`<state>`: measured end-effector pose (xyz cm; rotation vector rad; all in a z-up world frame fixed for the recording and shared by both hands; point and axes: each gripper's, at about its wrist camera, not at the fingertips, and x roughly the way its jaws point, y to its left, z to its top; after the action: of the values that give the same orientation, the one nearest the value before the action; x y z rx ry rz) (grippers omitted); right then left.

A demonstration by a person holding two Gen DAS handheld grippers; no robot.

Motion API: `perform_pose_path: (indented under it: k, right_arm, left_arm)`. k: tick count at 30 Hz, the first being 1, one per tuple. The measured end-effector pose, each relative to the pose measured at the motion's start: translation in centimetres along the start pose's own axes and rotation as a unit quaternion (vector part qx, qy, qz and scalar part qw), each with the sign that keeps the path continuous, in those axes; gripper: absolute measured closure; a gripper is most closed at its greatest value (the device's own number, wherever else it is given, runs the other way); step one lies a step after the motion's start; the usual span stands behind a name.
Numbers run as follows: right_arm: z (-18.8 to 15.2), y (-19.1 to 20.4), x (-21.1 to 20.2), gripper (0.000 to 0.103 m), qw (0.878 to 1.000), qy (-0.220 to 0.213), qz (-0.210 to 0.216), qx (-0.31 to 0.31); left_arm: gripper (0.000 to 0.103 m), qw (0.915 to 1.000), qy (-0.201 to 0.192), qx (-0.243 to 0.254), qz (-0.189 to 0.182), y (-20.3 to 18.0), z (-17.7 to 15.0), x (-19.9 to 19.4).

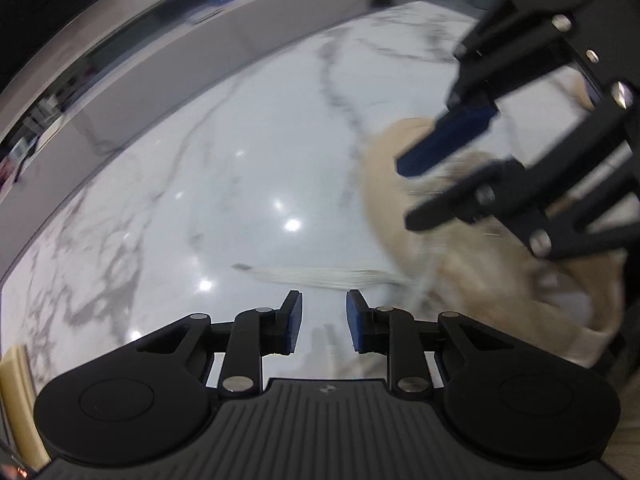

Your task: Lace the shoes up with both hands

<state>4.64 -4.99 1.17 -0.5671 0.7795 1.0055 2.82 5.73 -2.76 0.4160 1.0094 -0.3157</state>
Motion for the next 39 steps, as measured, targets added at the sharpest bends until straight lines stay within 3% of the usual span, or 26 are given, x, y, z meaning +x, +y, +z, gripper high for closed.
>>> perform_pose_path:
  k: [12, 25, 28, 33, 39]
  right_arm:
    - [1.6, -0.6, 8.6, 0.084, 0.993, 0.110, 0.035, -0.032]
    - [1.3, -0.2, 9.6, 0.084, 0.989, 0.134, 0.049, -0.046]
    - [1.2, -0.2, 9.6, 0.095, 0.989, 0.132, 0.058, -0.043]
    - [1.2, 0.0, 9.7, 0.100, 0.989, 0.129, 0.057, -0.045]
    - [1.2, 0.6, 9.8, 0.103, 0.990, 0.124, 0.051, -0.043]
  left_arm:
    - [0.081, 0.9992, 0.012, -0.030, -0.024, 4.1, -0.3, 3.6]
    - [0.081, 0.9926, 0.023, -0.112, -0.041, 5.9, 1.4, 6.4]
    - [0.081, 0.9922, 0.029, -0.113, -0.043, 5.8, 1.4, 6.9]
    - [0.081, 0.9921, 0.035, -0.111, -0.048, 5.8, 1.3, 7.5]
    - [0.100, 0.9925, 0.028, -0.107, -0.052, 5.7, 1.4, 7.4]
